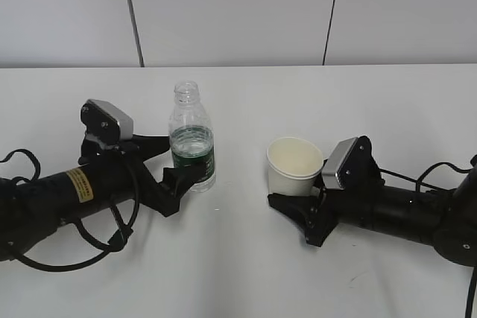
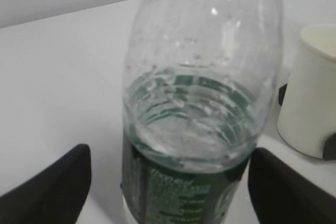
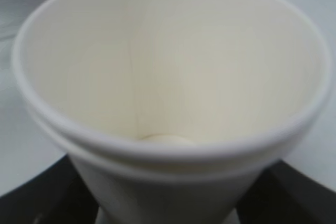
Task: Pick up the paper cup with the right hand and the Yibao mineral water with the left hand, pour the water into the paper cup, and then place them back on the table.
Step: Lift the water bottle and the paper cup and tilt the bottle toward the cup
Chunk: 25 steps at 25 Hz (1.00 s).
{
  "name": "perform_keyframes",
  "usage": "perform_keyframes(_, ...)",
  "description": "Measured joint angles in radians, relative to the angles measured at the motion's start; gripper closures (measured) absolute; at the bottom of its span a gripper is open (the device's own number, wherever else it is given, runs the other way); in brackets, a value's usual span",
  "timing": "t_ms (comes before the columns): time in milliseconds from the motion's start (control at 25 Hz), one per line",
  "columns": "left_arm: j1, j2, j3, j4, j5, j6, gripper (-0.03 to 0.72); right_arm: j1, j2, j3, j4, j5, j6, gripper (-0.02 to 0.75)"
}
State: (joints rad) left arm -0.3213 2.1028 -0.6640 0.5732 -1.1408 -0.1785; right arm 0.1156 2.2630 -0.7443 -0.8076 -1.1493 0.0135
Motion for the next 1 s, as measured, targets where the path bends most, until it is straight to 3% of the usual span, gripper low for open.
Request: perform_keyframes(1000, -0.005, 0.06, -0.097, 0.038, -0.001, -0.085, 0.131, 0.0, 0.0, 0.0, 0.0, 0.0, 0.0, 0.214)
